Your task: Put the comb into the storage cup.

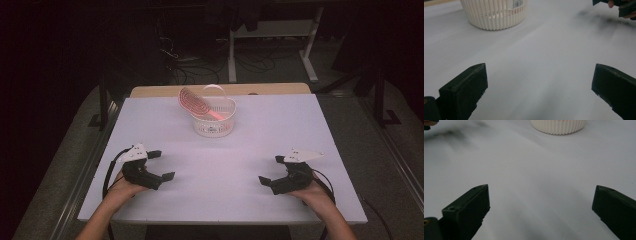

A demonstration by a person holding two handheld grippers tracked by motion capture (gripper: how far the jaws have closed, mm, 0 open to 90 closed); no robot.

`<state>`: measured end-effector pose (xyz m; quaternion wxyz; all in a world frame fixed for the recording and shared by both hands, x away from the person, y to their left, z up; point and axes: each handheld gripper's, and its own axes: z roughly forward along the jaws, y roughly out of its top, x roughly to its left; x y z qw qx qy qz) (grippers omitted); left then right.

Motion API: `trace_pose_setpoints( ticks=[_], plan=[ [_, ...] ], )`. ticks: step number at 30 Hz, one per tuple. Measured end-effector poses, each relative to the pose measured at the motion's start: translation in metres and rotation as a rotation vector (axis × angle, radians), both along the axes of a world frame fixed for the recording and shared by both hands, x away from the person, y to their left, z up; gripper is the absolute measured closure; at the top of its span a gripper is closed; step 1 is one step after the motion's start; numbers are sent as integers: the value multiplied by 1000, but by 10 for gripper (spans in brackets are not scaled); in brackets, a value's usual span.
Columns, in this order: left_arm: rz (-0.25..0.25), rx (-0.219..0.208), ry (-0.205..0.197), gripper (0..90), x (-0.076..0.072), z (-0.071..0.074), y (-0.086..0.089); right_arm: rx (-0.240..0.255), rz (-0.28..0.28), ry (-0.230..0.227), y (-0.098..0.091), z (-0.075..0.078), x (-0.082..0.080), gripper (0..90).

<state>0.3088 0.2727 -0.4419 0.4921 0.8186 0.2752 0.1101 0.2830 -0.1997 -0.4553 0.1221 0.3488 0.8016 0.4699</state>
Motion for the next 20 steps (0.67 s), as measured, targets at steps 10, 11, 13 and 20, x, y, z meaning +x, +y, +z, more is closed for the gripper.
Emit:
trace_pose_setpoints(
  ticks=[10,11,13,20],
  plan=[
    [-18,1,13,5,0,-4,-1,-1,-5,6,-1,0,0,9],
    [-17,-1,16,5,0,-4,-2,-1,-5,6,-1,-1,1,9],
    [-17,1,19,5,0,-5,-1,-2,-5,6,-1,-1,1,9],
    [-13,10,25,5,1,-6,0,-5,-4,6,0,-1,0,9]
  ],
)
